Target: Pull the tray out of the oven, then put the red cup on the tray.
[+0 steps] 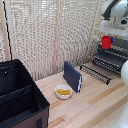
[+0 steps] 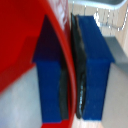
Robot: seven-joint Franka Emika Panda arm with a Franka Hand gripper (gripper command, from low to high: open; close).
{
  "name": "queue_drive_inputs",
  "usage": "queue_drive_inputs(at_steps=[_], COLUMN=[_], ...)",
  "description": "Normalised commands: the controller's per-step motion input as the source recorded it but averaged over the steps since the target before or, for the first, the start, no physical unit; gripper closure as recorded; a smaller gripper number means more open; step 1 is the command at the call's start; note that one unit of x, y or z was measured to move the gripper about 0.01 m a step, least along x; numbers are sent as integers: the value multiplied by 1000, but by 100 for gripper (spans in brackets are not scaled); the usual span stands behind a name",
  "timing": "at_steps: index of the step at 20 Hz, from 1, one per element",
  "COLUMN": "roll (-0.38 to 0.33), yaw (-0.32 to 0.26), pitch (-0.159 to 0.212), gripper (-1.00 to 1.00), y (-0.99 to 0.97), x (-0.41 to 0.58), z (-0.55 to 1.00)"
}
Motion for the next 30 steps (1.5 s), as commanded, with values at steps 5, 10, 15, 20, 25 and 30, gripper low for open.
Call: queue_drive_inputs(at_steps=[5,10,15,20,25,30], roll=[-9,-4,-4,0,0,19], yaw=[-99,-122,-134,-74,-8,-24], pitch=[47,19,0,0,10,48], gripper=[100,100,100,-100,-100,-100], y=[-278,0,0,-24,-3,-4], x=[8,-56,-75,0,0,36], z=[-358,-407,-235,-9,267,481])
